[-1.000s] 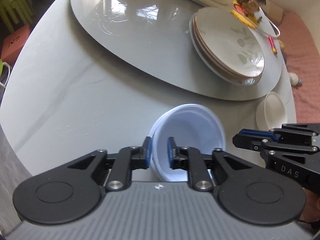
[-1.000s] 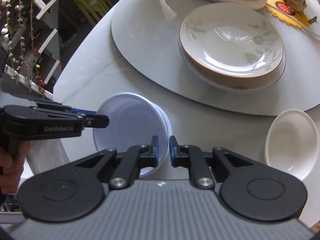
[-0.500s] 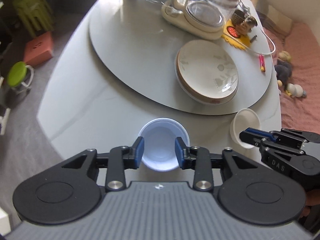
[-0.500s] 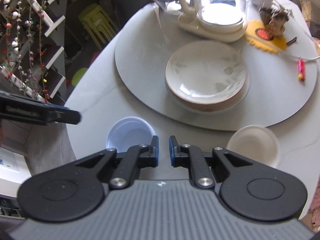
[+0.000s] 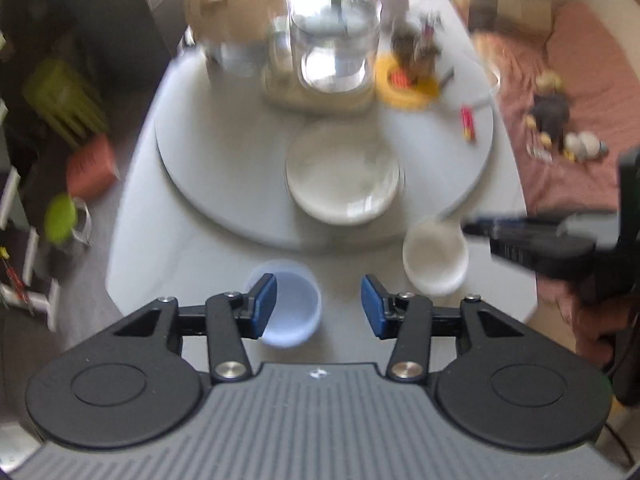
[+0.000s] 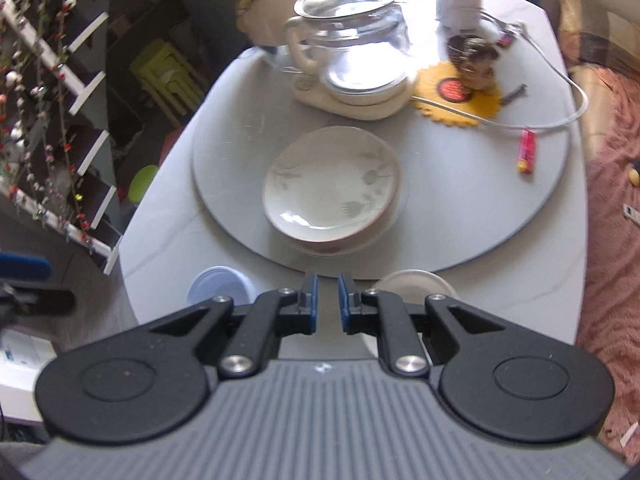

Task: Organize plates and bowls
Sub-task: 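Move both tools toward the white ceramic bowl on the table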

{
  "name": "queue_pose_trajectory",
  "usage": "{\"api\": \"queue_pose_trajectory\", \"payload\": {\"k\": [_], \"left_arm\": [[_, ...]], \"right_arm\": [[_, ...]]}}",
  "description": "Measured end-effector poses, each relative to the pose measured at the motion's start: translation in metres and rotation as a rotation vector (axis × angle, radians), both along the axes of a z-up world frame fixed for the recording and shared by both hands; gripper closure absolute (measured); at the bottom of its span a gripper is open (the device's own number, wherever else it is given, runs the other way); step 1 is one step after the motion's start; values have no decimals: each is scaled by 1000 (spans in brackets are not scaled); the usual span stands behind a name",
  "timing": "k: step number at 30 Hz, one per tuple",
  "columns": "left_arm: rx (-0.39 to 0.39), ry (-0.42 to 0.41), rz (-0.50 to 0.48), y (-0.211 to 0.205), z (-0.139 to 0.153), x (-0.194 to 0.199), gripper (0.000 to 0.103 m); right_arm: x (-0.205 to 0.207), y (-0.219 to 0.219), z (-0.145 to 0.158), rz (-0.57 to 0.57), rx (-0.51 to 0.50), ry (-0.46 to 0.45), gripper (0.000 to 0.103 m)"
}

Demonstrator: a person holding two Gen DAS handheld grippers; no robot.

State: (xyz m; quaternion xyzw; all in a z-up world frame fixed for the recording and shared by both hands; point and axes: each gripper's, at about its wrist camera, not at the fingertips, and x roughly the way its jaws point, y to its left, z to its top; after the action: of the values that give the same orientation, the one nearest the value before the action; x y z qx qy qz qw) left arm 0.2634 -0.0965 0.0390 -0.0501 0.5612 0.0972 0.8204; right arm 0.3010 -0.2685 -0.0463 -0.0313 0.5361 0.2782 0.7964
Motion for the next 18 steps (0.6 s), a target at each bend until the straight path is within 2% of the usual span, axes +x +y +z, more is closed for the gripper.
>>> {"api": "queue_pose_trajectory", "payload": {"k": [2,8,15,18], "left_arm": [[-21,-37,-9,-6,15,10,50],[19,-115,7,-16,42,42,50],[33,-107,-16,-19,44,62,50],[28,-106,-40,-19,35,66,48]], "right_arm": [[5,-12,1,-13,-27,-8,88],[12,-44,1,-64,-60,-28,88],[6,-82,-8,-125,-52,-26,88],[0,-93,-12,-145,-52,-21,88]]}}
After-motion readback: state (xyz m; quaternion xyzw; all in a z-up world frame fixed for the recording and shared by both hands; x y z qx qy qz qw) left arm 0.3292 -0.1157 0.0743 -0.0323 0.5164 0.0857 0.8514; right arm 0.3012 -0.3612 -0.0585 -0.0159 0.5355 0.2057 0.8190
